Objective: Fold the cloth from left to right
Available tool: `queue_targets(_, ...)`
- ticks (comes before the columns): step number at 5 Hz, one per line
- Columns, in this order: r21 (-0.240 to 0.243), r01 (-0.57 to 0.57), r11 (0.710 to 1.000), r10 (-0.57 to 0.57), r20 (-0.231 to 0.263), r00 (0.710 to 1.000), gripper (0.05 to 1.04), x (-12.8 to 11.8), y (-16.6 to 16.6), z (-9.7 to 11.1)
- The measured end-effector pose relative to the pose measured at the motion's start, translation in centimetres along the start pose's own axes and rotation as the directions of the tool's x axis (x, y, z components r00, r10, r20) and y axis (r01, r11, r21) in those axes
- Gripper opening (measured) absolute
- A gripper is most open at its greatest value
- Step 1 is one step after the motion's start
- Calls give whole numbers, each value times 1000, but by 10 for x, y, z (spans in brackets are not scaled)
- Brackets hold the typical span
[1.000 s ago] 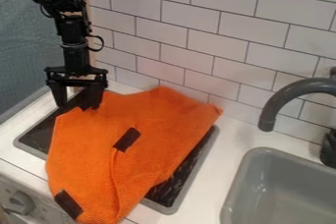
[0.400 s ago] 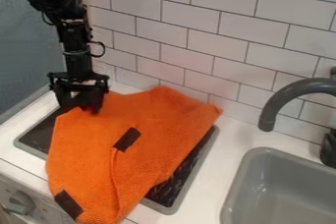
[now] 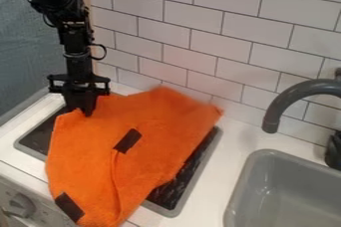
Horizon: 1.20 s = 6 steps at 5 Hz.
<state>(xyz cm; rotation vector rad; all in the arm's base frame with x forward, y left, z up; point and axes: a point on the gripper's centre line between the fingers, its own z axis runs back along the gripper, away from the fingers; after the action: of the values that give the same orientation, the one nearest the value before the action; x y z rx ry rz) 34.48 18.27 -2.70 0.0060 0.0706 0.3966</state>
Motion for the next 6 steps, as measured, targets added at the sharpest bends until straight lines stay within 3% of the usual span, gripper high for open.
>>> queue_targets(1, -7, -7, 1000, 7, 0, 1000, 137, 0, -1, 0)
queue_targets(2, -10, -30, 999, 30, -9, 1000, 69, 0, 0, 2)
queue_targets(5, -6, -45, 999, 44, -89, 995, 55, -11, 1, 8)
queue_targets(6, -7, -15, 1000, 15, -44, 999, 55, -14, -9, 33)
